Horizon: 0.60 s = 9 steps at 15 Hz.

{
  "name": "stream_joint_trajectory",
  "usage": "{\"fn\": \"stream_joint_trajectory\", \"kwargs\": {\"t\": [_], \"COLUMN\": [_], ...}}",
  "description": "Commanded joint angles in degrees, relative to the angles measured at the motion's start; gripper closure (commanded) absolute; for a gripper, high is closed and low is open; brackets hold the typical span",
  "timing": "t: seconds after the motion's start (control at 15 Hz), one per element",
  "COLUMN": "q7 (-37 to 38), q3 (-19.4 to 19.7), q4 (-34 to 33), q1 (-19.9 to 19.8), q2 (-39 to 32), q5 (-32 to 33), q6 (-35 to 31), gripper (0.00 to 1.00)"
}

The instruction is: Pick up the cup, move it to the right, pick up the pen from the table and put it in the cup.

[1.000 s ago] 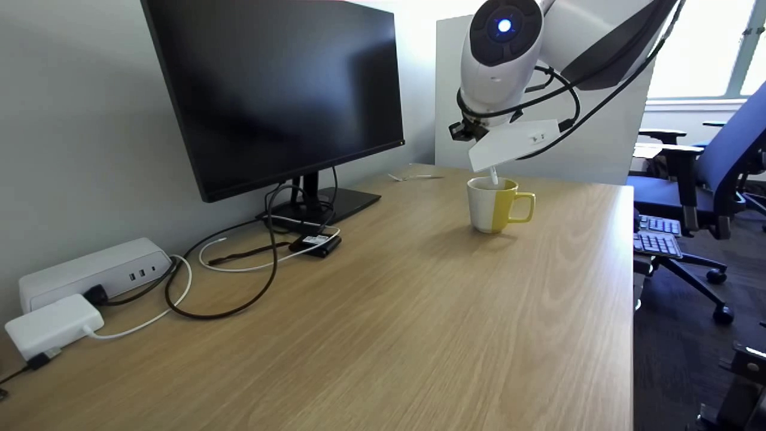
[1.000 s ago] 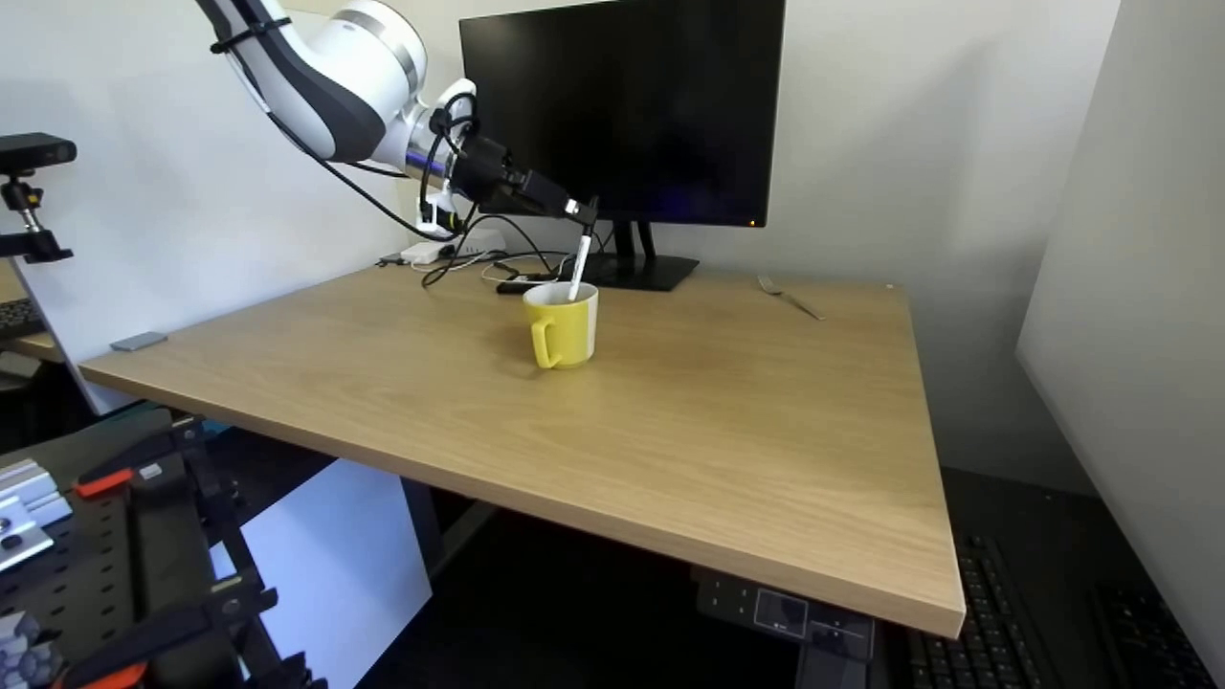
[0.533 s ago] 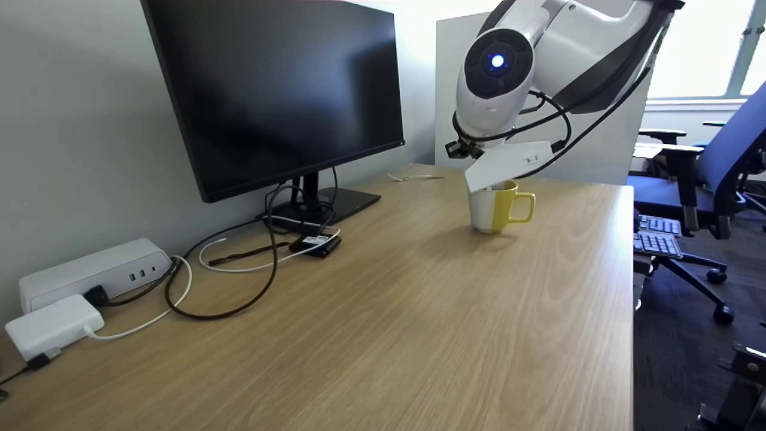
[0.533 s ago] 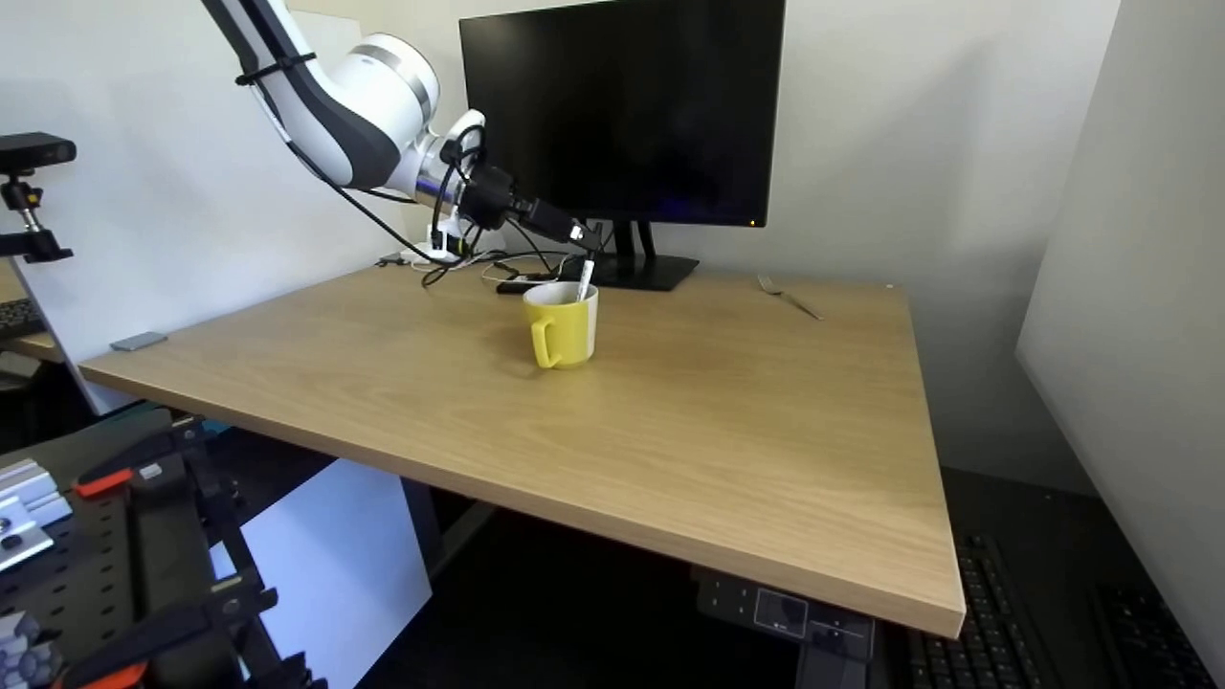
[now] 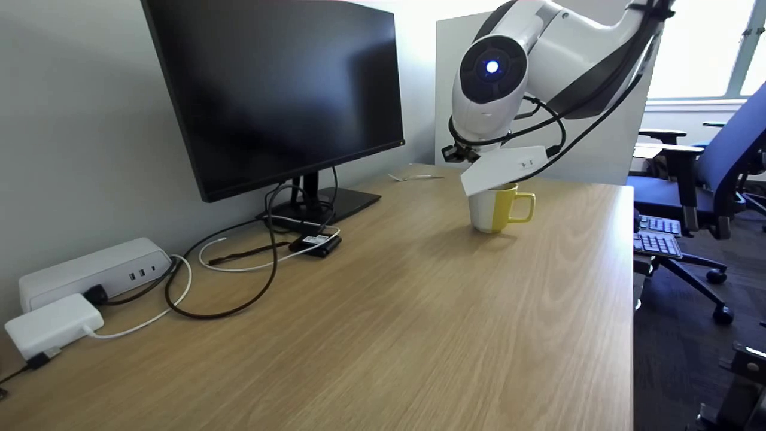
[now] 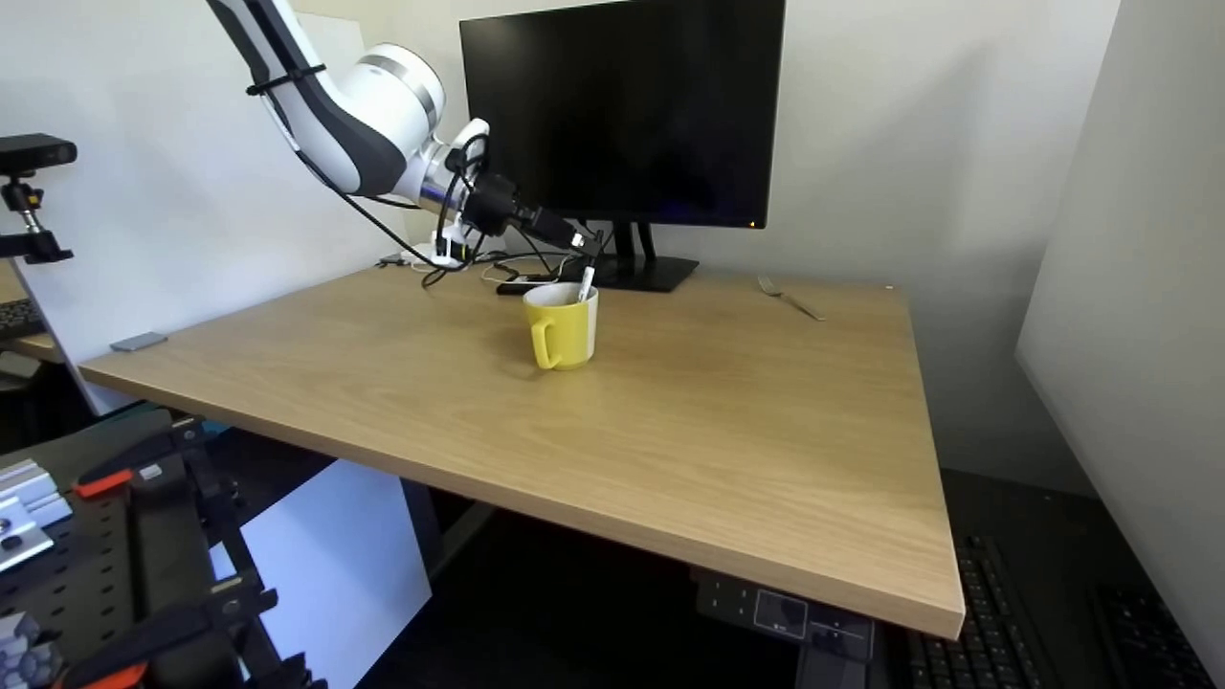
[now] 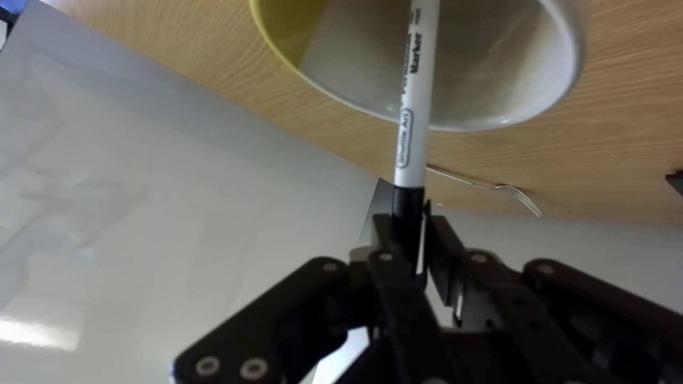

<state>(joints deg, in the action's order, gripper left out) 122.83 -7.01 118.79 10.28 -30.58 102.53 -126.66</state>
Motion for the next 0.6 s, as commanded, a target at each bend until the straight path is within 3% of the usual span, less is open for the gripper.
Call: {"fn": "stream_joint_trajectory", "kwargs": {"t": [0.0,0.13,0.53], "q7": [1.4,1.4,0.0], "q3": [-1.3,-1.4,-2.0], "q4": [-0.5,-0.5,0.6], "q1": [-2.0,-2.2,-2.7], "q2": [-0.3,-0.2,1.5], "q5": [1.6,1.6,-0.2], "q6": [-2.0,-2.5,-5.5], "gripper": [0.53,0.47,0.05]}}
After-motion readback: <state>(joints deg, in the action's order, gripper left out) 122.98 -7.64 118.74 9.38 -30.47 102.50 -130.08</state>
